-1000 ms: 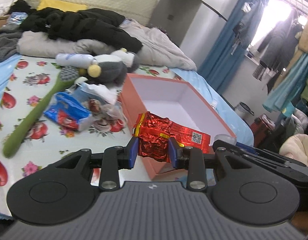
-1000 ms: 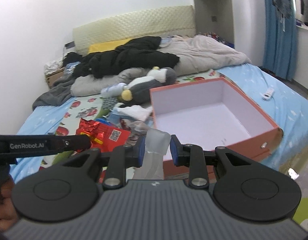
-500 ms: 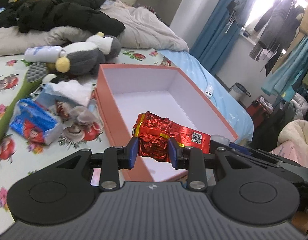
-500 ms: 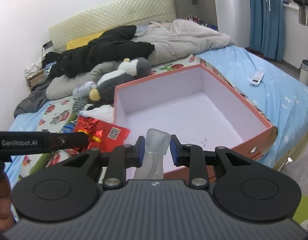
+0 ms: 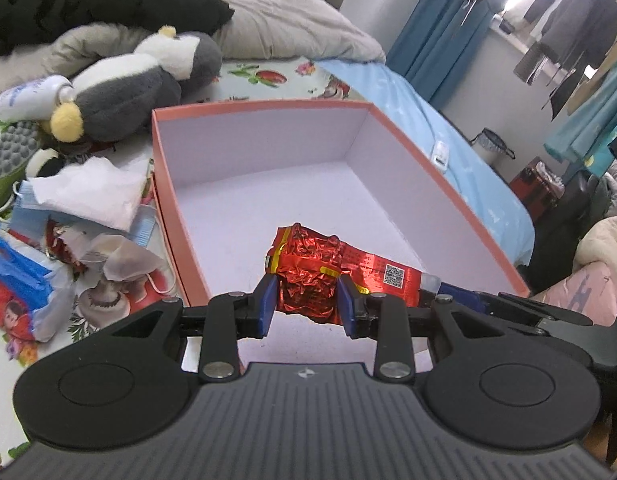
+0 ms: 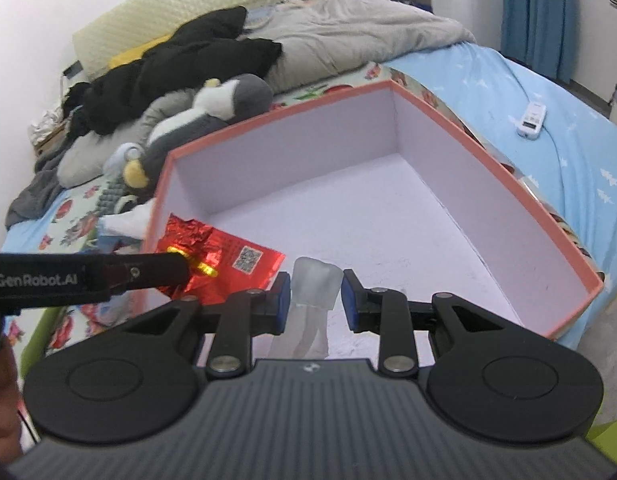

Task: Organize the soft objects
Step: 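Open the left gripper to drop the red packet into the box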

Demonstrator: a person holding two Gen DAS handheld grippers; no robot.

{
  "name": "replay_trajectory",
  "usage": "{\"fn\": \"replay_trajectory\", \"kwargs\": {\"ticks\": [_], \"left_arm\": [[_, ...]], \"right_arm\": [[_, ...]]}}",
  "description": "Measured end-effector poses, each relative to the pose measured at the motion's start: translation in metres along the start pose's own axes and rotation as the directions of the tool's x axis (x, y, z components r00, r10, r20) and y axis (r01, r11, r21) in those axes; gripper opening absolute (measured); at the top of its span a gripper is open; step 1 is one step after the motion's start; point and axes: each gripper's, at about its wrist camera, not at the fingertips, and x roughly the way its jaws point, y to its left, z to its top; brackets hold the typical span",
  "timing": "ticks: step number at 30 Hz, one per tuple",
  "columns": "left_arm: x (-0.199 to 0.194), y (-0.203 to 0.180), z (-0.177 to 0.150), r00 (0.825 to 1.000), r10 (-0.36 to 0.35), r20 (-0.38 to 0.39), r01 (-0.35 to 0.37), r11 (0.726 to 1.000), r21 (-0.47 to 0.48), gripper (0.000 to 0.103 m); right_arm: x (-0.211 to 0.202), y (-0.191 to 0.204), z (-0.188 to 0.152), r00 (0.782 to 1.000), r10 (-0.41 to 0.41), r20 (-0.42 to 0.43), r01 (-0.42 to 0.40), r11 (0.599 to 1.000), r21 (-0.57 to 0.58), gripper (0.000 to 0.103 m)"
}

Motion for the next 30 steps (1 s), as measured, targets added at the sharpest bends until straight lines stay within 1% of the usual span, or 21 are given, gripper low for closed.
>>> {"fn": "replay_trajectory", "kwargs": {"ticks": [6, 7, 8, 9, 10, 11, 12, 15, 20, 24, 30], "left_arm": [[0.020, 0.007, 0.005, 0.999, 0.026, -0.031, -0.027, 1.000, -0.008, 0.040], [0.019, 0.008, 0.003, 0.999, 0.037, -0.039, -0.037, 0.999, -0.006, 0.048], [0.020, 0.008, 0.004, 0.998, 0.044, -0.049, -0.044, 0.999, -0.006, 0.052], [0.018, 0.009, 0.003, 0.998, 0.045, -0.047, -0.046, 0.999, -0.007, 0.055], [0.015, 0.010, 0.002, 0.998, 0.041, -0.040, -0.042, 0.999, -0.005, 0.055], [0.010, 0.009, 0.002, 0.999, 0.037, -0.030, -0.037, 0.999, -0.002, 0.055], [0.005, 0.009, 0.001, 0.999, 0.037, -0.021, -0.037, 0.999, 0.002, 0.055], [-0.015, 0.006, 0.000, 0.999, 0.038, 0.005, -0.038, 0.999, 0.008, 0.055], [-0.061, 0.001, -0.010, 0.997, 0.037, 0.064, -0.039, 0.999, 0.022, 0.055], [-0.102, 0.000, -0.027, 0.994, 0.038, 0.105, -0.040, 0.999, 0.022, 0.055], [-0.158, -0.002, -0.061, 0.988, 0.032, 0.153, -0.035, 0.999, 0.016, 0.055]], "right_arm": [[0.018, -0.010, -0.001, 0.999, -0.016, -0.039, 0.018, 0.999, 0.035, 0.035], [0.020, -0.012, -0.001, 0.999, -0.013, -0.049, 0.015, 0.999, 0.039, 0.037], [0.021, -0.013, -0.001, 0.998, -0.010, -0.060, 0.012, 0.999, 0.044, 0.038], [0.022, -0.013, 0.000, 0.998, -0.010, -0.067, 0.014, 0.999, 0.050, 0.041], [0.021, -0.013, 0.000, 0.998, -0.014, -0.069, 0.017, 0.998, 0.056, 0.048], [0.018, -0.013, 0.000, 0.998, -0.019, -0.060, 0.022, 0.998, 0.062, 0.052], [0.014, -0.013, 0.000, 0.999, -0.025, -0.045, 0.028, 0.997, 0.067, 0.053], [-0.002, -0.008, 0.000, 0.999, -0.033, -0.012, 0.034, 0.997, 0.070, 0.053], [-0.038, 0.004, -0.002, 0.998, -0.032, 0.045, 0.029, 0.997, 0.065, 0.053], [-0.070, 0.018, -0.011, 0.996, -0.019, 0.088, 0.014, 0.998, 0.064, 0.053], [-0.112, 0.041, -0.028, 0.991, 0.017, 0.136, -0.023, 0.999, 0.039, 0.053]]}}
